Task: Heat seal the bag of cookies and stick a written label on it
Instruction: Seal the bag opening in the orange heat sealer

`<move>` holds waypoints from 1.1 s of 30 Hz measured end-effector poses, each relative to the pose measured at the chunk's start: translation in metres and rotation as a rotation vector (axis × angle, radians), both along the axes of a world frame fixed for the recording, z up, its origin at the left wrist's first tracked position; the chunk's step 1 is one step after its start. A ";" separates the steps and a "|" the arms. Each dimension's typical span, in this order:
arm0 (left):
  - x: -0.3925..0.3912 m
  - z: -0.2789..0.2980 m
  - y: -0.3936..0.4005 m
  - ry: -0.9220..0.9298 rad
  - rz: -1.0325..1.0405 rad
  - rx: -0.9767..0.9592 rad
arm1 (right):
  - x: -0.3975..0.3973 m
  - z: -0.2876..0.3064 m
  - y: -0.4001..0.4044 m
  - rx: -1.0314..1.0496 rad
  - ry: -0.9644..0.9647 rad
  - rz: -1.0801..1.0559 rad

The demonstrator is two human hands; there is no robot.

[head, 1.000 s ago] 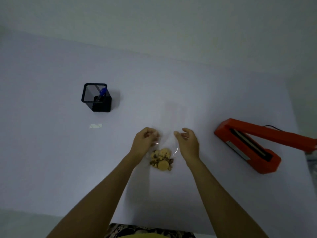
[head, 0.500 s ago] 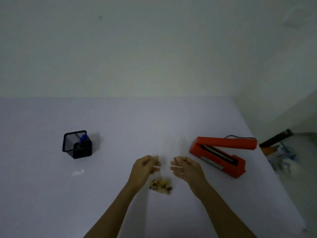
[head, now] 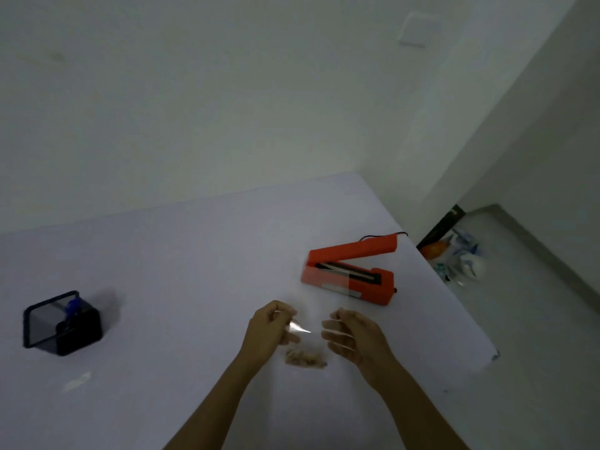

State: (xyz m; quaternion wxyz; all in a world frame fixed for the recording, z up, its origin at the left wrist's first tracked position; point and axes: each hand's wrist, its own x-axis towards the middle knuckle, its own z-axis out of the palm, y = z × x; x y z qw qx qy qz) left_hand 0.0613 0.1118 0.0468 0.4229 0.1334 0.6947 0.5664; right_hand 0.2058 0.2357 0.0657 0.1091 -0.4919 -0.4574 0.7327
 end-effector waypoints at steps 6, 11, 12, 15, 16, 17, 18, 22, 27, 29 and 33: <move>0.011 -0.004 0.032 0.048 -0.063 -0.086 | 0.019 -0.012 0.021 -0.043 -0.007 -0.061; 0.017 -0.021 0.066 0.036 -0.074 -0.158 | 0.020 -0.029 0.051 -0.028 -0.058 -0.095; 0.019 -0.025 0.072 0.019 -0.073 -0.173 | 0.020 -0.031 0.057 -0.026 -0.072 -0.097; 0.020 -0.035 0.086 -0.016 -0.053 -0.204 | 0.018 -0.039 0.073 -0.025 -0.091 -0.081; 0.020 -0.038 0.090 -0.030 -0.039 -0.205 | 0.018 -0.042 0.078 -0.030 -0.095 -0.074; 0.020 -0.040 0.093 -0.042 -0.023 -0.200 | 0.017 -0.044 0.082 -0.032 -0.100 -0.068; 0.020 -0.041 0.097 -0.048 -0.010 -0.191 | 0.017 -0.046 0.085 -0.032 -0.105 -0.065; 0.019 -0.044 0.107 -0.035 0.037 -0.147 | 0.015 -0.052 0.094 -0.018 -0.111 -0.071; 0.020 -0.050 0.113 0.002 0.043 -0.153 | 0.015 -0.056 0.100 -0.032 -0.133 -0.078; 0.020 -0.053 0.116 0.003 0.045 -0.167 | 0.015 -0.058 0.102 -0.037 -0.139 -0.076; 0.021 -0.057 0.117 -0.009 0.054 -0.194 | 0.015 -0.062 0.104 -0.052 -0.147 -0.051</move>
